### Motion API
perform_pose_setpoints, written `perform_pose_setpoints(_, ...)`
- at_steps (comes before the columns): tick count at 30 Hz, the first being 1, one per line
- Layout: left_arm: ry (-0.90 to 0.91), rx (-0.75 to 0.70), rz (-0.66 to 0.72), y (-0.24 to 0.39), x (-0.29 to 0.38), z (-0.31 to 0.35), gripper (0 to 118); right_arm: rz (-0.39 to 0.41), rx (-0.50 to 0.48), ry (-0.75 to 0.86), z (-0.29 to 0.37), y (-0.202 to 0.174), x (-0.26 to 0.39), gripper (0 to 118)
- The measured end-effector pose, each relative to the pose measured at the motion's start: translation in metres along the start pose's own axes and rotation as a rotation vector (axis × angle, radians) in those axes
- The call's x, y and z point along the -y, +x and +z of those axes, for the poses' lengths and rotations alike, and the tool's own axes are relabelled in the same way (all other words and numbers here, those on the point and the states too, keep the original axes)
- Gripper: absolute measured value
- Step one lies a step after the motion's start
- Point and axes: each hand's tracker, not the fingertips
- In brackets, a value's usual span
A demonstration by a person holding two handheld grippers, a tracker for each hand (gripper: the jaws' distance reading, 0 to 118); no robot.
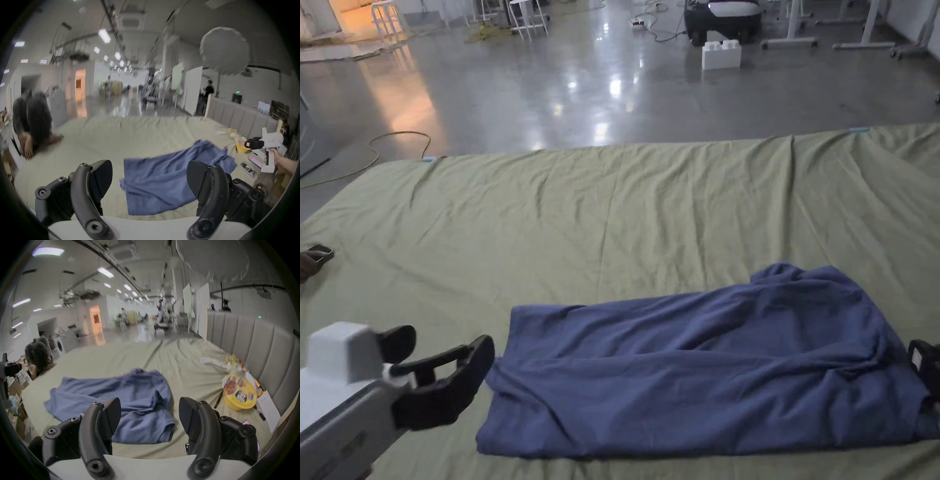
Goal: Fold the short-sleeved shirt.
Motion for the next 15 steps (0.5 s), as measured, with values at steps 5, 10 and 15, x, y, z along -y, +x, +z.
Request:
perform_pose_setpoints(5,0.170,-0.101,-0.141,0.070,-0.012,0.092,85,0.063,-0.027,0.191,0.098,-0.040,-0.004,78)
perform_pose_setpoints(10,0.168,-0.069,-0.109,0.092,0.007,0.132,31,0.049,-0.030,0.190,0.148,-0.072,0.019,65)
perform_pose_setpoints(15,0.119,-0.061,-0.113,0.106,0.011,0.153,0,0.068,-0.018,0.202,0.167,-0.087,0.037,2)
